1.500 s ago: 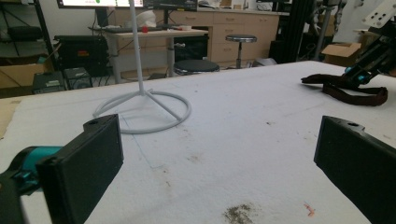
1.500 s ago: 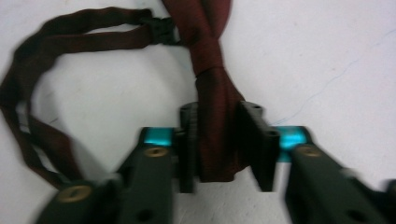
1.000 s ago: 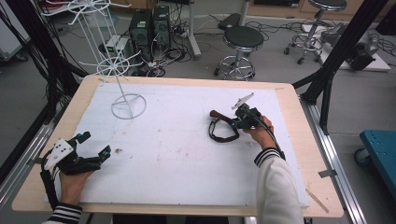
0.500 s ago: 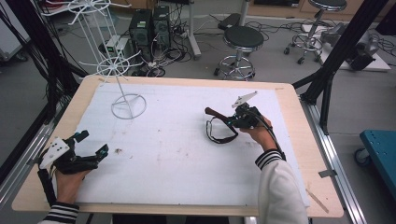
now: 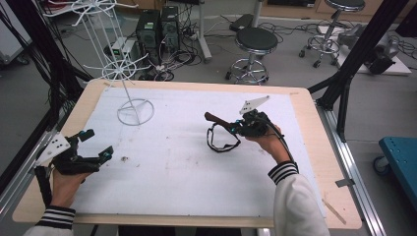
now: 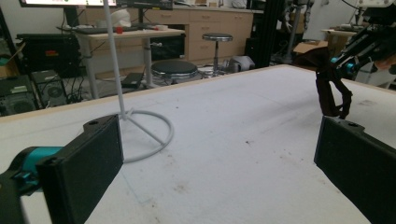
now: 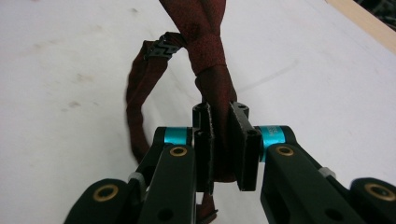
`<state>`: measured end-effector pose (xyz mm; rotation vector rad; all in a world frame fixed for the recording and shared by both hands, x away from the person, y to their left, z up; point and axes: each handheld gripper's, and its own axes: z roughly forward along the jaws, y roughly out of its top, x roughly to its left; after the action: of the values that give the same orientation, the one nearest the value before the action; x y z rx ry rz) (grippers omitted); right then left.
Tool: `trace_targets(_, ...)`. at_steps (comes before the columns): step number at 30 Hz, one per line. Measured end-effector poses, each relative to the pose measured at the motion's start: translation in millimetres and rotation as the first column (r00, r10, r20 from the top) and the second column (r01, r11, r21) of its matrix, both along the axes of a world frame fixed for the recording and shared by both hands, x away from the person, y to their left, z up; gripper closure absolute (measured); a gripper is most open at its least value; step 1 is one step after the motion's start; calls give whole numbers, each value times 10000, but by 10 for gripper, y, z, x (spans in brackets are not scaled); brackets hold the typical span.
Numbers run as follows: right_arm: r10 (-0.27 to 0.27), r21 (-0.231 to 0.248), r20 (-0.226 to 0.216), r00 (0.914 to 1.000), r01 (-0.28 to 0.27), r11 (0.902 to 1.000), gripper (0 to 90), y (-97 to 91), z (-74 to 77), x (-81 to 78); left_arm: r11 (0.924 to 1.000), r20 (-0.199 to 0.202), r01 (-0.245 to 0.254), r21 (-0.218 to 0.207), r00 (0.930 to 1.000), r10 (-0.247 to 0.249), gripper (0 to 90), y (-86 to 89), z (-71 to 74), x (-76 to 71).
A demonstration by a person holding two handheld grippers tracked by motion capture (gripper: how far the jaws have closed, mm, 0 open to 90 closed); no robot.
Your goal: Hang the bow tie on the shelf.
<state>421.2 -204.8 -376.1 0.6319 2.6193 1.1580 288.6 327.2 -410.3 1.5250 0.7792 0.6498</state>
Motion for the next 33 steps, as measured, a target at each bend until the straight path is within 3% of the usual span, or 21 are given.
trace_targets(5, 248, 364, 63, 9997, -250, 9990, 814, 49, 67, -53, 9987, 87, 412, 312, 9991, -415, 17, -63, 134, 46)
trace_targets(7, 514, 853, 51, 9987, -517, 9950, 814, 88, 119, -94, 9978, 88, 553, 361, 9984, -556, 17, -85, 183, 66)
trace_targets(11, 707, 1213, 59, 9975, -709, 9901, 814, 134, 163, -135, 9953, 142, 861, 444, 9961, -868, 18, -138, 263, 101)
trace_targets(13, 1064, 1404, 174, 9942, -1078, 9842, 813, 207, 198, -182, 9936, 178, 1019, 496, 9945, -1029, 17, -168, 300, 112)
trace_targets(18, 1456, 1510, 324, 9888, -1488, 9773, 813, 317, 226, -227, 9870, 225, 1471, 647, 9886, -1488, 17, -244, 401, 145)
trace_targets(25, 1764, 2041, 217, 9841, -1771, 9628, 813, 432, 275, -277, 9696, 240, 2170, 1128, 9750, -2210, 17, -406, 566, 205)
trace_targets(26, 1861, 2296, 188, 9824, -1854, 9555, 813, 446, 293, -283, 9645, 309, 2337, 1230, 9705, -2391, 17, -459, 611, 227)
trace_targets(28, 1896, 2413, 226, 9816, -1894, 9518, 813, 451, 301, -285, 9627, 279, 2422, 1204, 9686, -2472, 18, -490, 634, 234)
trace_targets(29, 1966, 2579, 177, 9803, -1945, 9464, 814, 465, 320, -300, 9590, 280, 2536, 1265, 9655, -2590, 17, -519, 658, 246)
trace_targets(33, 2071, 2745, 202, 9781, -2046, 9396, 813, 480, 338, -311, 9445, 258, 2984, 1376, 9521, -3046, 17, -643, 739, 290)
